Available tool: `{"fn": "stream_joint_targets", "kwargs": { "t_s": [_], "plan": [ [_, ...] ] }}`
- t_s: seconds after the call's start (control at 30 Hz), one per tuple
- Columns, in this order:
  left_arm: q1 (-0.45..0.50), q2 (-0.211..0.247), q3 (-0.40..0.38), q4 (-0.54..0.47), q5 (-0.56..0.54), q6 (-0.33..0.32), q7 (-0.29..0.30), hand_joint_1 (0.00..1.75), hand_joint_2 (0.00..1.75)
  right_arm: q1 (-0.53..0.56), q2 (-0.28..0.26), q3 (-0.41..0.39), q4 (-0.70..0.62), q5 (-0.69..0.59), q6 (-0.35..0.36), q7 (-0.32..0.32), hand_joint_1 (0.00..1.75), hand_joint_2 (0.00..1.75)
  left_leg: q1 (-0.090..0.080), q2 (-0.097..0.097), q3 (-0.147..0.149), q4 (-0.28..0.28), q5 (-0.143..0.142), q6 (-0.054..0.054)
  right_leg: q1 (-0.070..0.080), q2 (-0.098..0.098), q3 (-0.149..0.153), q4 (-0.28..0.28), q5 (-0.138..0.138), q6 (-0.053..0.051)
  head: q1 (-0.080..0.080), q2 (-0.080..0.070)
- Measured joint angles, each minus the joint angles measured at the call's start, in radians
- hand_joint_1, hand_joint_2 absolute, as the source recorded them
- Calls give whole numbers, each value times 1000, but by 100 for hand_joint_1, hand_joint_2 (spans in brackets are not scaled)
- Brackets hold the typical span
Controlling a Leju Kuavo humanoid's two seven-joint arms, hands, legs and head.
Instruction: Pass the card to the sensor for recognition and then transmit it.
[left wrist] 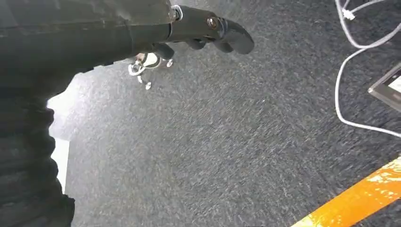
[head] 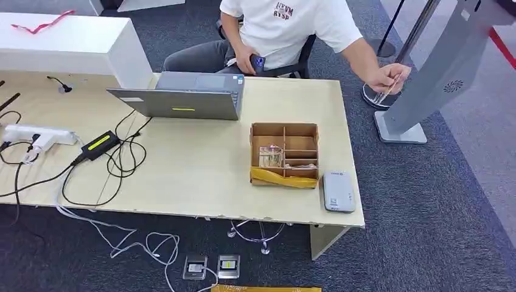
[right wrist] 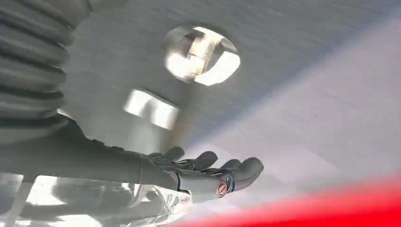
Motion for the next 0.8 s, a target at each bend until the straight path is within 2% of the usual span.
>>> {"fn": "stream_joint_targets", "kwargs": {
  "t_s": [0.17, 0.23, 0.37, 0.53, 0.63, 0.8],
  "plan": [
    [0, 3, 0, -8, -31, 0, -2, 0, 175, 2, -68, 118, -223, 0, 44, 5, 0, 175, -1, -5, -2, 0, 4, 4, -1, -7, 0, 0, 2, 2, 0, 0],
    [2, 4, 0, -14, -48, 0, -2, 0, 175, -4, -84, 162, -308, 1, 39, 5, 0, 175, -1, -6, -3, 0, 5, 4, -1, -8, 0, 0, 2, 2, 0, 0],
    [2, 4, 0, -24, -87, 0, -2, 0, 175, -12, -120, 283, -456, -28, -65, 5, 0, 175, -1, -7, -2, 0, 5, 4, -1, -9, 0, 0, 2, 2, -1, 0],
    [2, 8, -1, -34, -95, 0, -2, 0, 175, -34, -188, 454, -555, -65, -223, -8, 0, 175, -1, -9, -4, 0, 5, 4, -1, -10, 0, 1, 2, 2, -1, 0],
    [2, 11, -2, -41, -98, 0, -2, 0, 175, -76, -221, 580, -614, -49, -245, -5, 0, 175, -1, -9, -4, 0, 5, 4, -1, -10, 0, 1, 2, 2, -1, 0],
    [2, 15, -3, -47, -96, 0, -2, 0, 175, -171, -237, 768, -680, -10, -245, -29, 0, 175, -1, -10, -3, 0, 6, 4, -1, -11, -1, 1, 2, 2, -1, 0]
  ]
}}
